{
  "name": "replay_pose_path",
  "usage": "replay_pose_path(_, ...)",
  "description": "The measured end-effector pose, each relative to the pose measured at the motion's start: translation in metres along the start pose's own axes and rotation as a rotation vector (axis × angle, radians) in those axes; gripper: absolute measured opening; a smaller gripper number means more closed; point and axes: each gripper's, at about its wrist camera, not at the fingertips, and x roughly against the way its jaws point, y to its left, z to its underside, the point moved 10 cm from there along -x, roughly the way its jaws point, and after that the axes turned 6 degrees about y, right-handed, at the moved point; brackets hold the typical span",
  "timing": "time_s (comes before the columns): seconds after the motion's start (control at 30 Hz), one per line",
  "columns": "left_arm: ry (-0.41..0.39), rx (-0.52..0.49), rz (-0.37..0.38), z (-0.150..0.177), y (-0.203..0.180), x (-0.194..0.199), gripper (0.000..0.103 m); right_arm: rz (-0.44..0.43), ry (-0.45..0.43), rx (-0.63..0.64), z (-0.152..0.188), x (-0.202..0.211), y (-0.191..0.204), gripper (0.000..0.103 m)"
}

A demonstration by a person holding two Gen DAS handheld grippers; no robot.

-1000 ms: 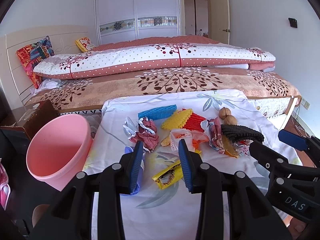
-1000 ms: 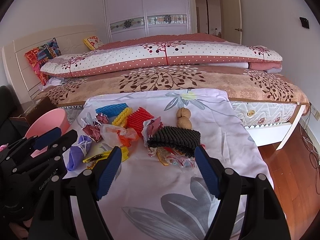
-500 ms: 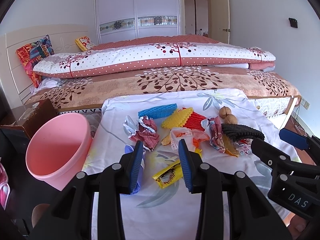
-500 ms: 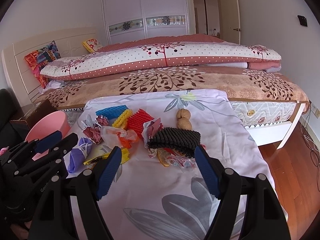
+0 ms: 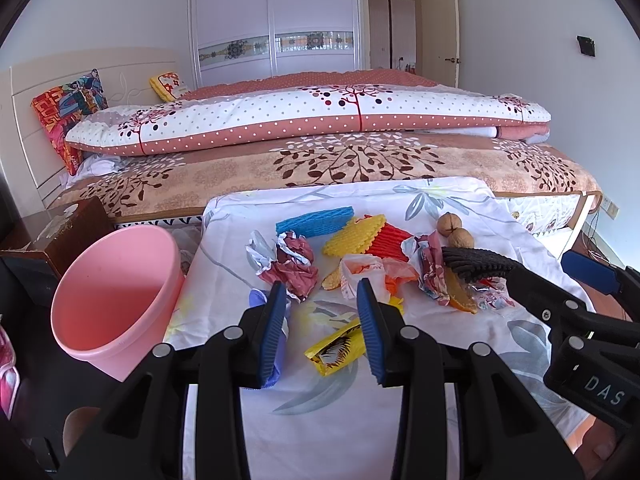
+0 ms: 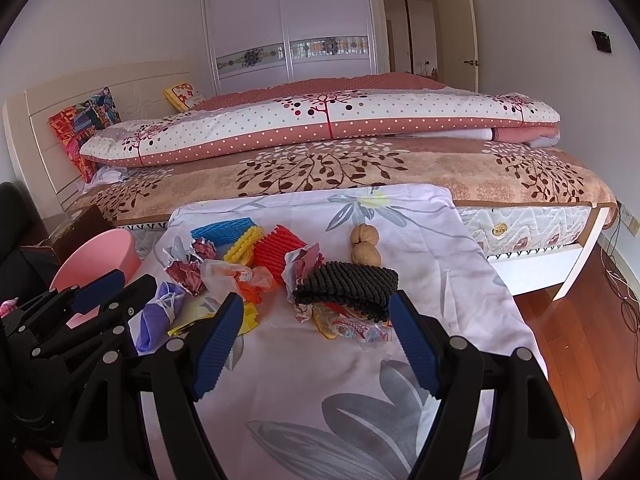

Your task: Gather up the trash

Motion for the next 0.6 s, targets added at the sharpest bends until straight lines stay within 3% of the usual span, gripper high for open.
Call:
replay_pose_path(0.37, 0.005, -0.005, 0.005, 0.0014, -0.0035, -0.0025, 0.037, 0.003, -0.011, -0.003, -0.0015, 0.002, -0.0008, 0.074)
replay_pose_path(0.6, 0.008, -0.008, 0.008, 0.0013, -0.0047, -0.004, 0.037, 0.005, -0.003, 0.006, -0.0004, -0.0005, -0.001, 0.067)
